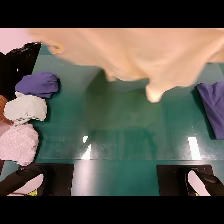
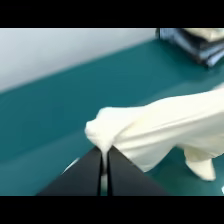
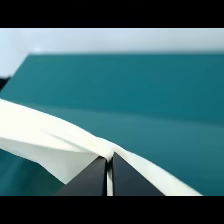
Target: Fold the shirts.
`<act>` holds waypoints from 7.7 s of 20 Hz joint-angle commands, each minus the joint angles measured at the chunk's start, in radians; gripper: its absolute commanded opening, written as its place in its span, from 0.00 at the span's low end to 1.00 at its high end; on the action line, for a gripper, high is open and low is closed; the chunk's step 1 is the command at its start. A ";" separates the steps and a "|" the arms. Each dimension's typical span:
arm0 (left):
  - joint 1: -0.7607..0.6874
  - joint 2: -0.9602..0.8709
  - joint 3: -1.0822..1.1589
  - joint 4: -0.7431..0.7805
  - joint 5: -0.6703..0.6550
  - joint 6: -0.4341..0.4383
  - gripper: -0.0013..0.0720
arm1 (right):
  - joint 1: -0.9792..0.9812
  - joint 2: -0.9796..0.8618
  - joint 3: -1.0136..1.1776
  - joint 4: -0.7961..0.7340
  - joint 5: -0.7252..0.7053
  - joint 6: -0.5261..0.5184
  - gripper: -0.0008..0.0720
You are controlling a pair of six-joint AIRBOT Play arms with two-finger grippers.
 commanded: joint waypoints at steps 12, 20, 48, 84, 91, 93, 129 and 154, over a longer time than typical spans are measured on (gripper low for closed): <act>0.001 0.113 -0.111 0.116 0.017 -0.032 0.06 | -0.295 -0.178 0.568 -0.008 0.468 0.119 0.03; 0.001 -0.404 -0.257 0.114 -0.142 -0.032 0.07 | 0.126 -0.536 0.157 -0.408 0.388 0.129 0.03; 0.176 -0.306 -0.873 0.090 -0.143 -0.048 0.67 | -0.014 -0.470 -0.285 -0.110 0.354 -0.005 0.54; 0.025 -0.111 -1.297 -0.312 0.149 0.135 0.07 | -0.637 -0.237 -0.944 -0.333 0.322 -0.006 0.62; 0.025 -0.111 -1.297 -0.312 0.153 0.135 0.07 | -0.637 -0.316 -0.944 -0.284 0.285 -0.006 0.46; 0.025 -0.111 -1.297 -0.312 0.159 0.134 0.07 | -0.637 -0.292 -0.944 -0.284 0.262 -0.007 0.44; 0.025 -0.076 -1.176 -0.225 0.092 0.122 0.06 | -0.309 -0.162 -0.788 -0.295 0.285 -0.027 0.04; 0.025 0.167 0.102 -0.071 0.047 -0.186 0.06 | -0.053 -0.059 0.470 -0.474 0.285 0.114 0.03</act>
